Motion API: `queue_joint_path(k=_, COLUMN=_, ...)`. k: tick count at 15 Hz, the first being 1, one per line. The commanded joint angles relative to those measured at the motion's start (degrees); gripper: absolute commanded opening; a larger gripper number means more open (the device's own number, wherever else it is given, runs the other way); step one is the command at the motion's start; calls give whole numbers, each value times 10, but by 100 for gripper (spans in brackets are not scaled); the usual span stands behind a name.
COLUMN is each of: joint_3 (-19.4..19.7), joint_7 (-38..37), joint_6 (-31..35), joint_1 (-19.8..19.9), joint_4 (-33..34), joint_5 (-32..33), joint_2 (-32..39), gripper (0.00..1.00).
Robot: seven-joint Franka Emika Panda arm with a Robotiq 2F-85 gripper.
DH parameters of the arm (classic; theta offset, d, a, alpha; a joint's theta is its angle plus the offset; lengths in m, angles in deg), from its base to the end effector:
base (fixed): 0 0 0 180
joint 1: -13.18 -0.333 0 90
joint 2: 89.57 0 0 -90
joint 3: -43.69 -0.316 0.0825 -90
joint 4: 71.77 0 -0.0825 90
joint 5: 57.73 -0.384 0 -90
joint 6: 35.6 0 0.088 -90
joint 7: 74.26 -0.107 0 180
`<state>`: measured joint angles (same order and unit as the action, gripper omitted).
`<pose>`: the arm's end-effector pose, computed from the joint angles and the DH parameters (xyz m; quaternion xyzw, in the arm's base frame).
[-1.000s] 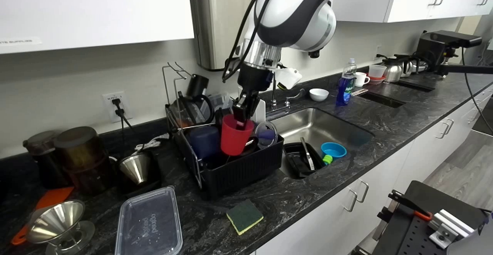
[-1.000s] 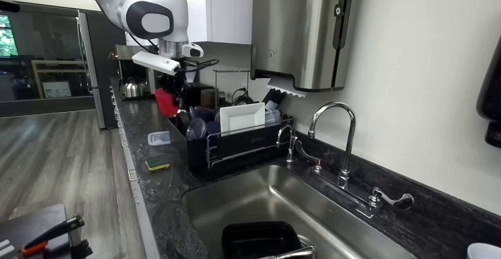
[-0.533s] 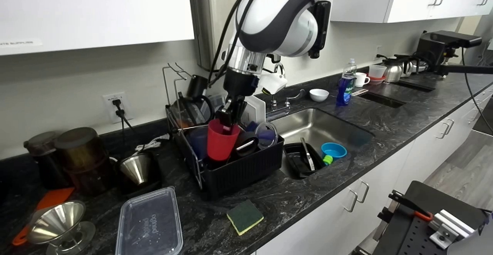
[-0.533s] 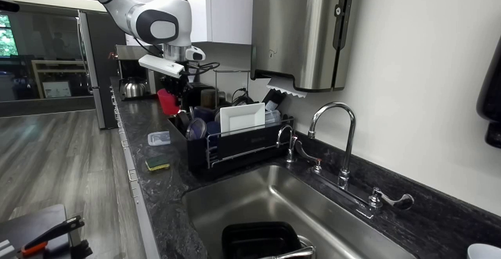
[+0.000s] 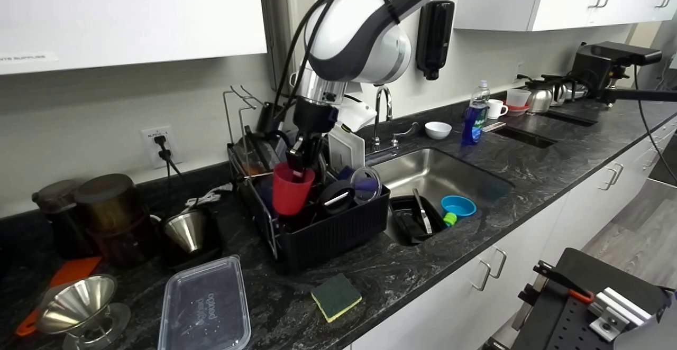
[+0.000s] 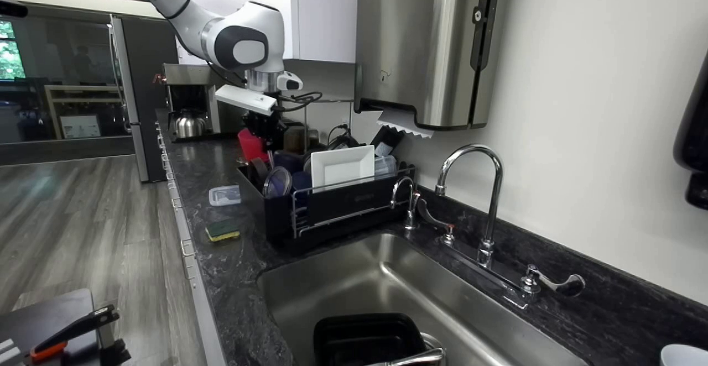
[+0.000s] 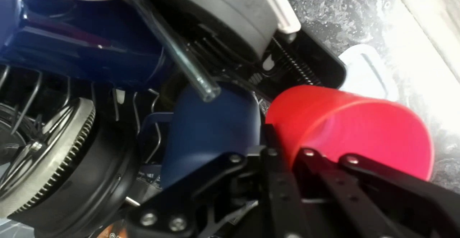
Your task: Put the red cup on the dish rack
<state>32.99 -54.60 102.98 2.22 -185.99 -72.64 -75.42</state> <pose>0.5729 0.2239 0.3585 -0.9546 -0.2597 -0.0865 0.1180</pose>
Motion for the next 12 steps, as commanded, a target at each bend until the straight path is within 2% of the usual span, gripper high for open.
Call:
queue_joint_path(k=1, joint_3=-6, joint_7=-1, joint_6=4, joint_1=12, joint_4=22, joint_5=30, joint_2=24, gripper=1)
queue_joint_path(k=12, joint_3=-7, joint_7=3, joint_6=4, joint_1=17, joint_4=31, joint_5=63, joint_2=38, gripper=1)
